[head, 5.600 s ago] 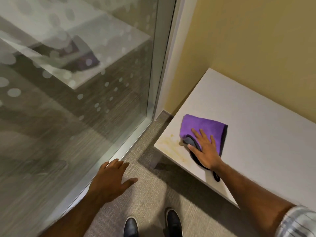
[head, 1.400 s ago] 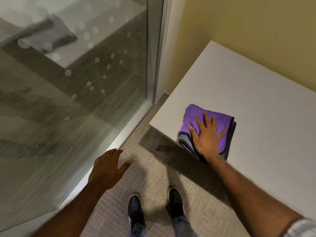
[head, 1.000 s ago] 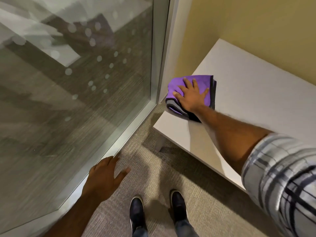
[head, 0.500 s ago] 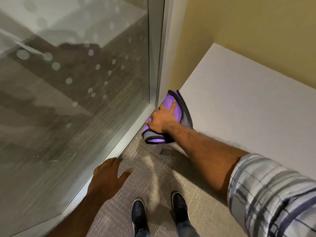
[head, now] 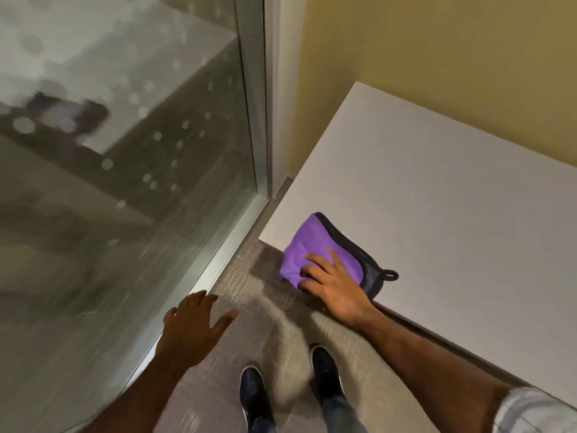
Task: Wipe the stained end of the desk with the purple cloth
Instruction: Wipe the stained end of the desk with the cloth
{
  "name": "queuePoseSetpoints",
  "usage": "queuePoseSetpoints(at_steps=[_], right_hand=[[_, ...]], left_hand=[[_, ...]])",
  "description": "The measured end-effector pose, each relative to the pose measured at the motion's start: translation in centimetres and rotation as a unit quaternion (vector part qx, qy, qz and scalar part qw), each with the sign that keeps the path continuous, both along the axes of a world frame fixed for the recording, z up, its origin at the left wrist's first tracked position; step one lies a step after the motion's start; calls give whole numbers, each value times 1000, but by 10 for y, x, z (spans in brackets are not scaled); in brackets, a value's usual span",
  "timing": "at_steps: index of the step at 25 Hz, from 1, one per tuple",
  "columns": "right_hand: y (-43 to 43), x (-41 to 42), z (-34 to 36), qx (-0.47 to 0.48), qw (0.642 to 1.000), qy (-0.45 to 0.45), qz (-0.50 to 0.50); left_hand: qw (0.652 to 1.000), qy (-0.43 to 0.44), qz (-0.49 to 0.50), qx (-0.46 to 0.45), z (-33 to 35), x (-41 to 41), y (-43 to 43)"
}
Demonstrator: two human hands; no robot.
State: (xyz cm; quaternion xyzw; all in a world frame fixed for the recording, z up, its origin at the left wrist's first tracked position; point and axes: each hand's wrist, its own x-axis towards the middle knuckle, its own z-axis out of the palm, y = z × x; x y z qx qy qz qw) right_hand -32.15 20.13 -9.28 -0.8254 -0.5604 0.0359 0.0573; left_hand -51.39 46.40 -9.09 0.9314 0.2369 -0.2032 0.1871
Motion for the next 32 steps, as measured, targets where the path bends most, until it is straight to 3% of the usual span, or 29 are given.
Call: queuePoseSetpoints(at_steps=[4, 7, 10, 13, 18, 26, 32], right_hand=[[-77, -12, -1, 69, 993, 21, -94], [-109, -16, 1, 133, 962, 52, -232], [-96, -5, 5, 35, 947, 64, -314], [-64, 13, 4, -47, 955, 72, -285], [-30, 22, 0, -81, 966, 60, -237], [45, 37, -6, -101, 980, 47, -166], [82, 58, -2, -58, 983, 90, -152]], left_hand=[[1000, -6, -23, 1, 2, 3, -2], [999, -5, -38, 0, 5, 8, -2], [998, -36, -49, 19, 10, 13, 0], [996, -54, -52, 37, 13, 20, 4], [997, -57, -42, 28, 14, 22, 3], [996, -68, -40, 34, 23, 20, -7], [998, -54, -24, 22, 19, 22, -2]])
